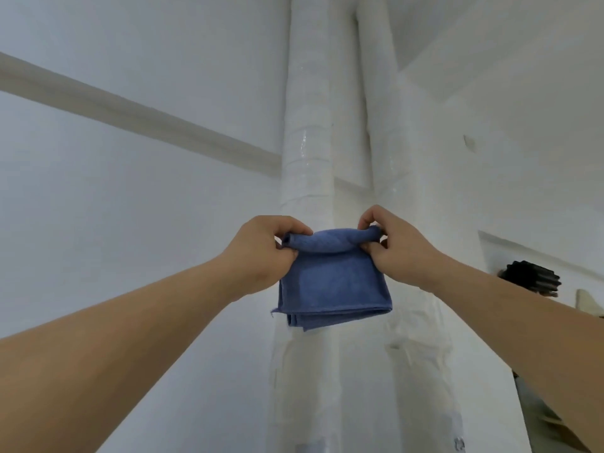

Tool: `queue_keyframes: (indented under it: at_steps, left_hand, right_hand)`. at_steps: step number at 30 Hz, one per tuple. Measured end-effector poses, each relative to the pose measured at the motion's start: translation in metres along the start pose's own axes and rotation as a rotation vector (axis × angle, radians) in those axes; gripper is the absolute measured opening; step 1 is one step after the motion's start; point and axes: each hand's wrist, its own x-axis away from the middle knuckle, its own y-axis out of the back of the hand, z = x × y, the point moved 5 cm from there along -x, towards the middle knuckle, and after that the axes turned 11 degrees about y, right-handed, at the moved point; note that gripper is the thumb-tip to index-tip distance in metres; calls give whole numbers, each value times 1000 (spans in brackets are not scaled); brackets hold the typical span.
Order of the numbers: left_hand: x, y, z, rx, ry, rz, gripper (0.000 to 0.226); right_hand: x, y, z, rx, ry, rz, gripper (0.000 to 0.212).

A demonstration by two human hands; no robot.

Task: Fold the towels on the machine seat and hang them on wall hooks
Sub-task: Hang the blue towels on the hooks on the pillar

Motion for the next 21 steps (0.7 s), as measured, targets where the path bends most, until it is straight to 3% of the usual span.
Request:
queue_keyframes:
  at_steps: [5, 10, 14, 17, 19, 21]
  left_hand:
    - [4, -23, 20, -344, -213, -49, 34]
    - [0, -35, 25, -413, -225, -103, 28]
    - [6, -46, 19, -664, -263, -61, 31]
    - [10, -44, 11, -622, -169, 44, 32]
    - [11, -44, 5, -566, -107, 73, 35]
    - [11, -47, 0, -609, -134, 35, 39]
  right_hand:
    - [8, -37, -23, 4, 72, -77, 28]
    - [11, -54, -46, -9, 68, -97, 26]
    - [18, -57, -48, 22, 85, -1, 27]
    - [21, -45, -48, -60, 5, 128, 10]
    - [20, -38, -46, -158, -73, 204, 25]
    - [21, -34, -38, -105, -70, 272, 39]
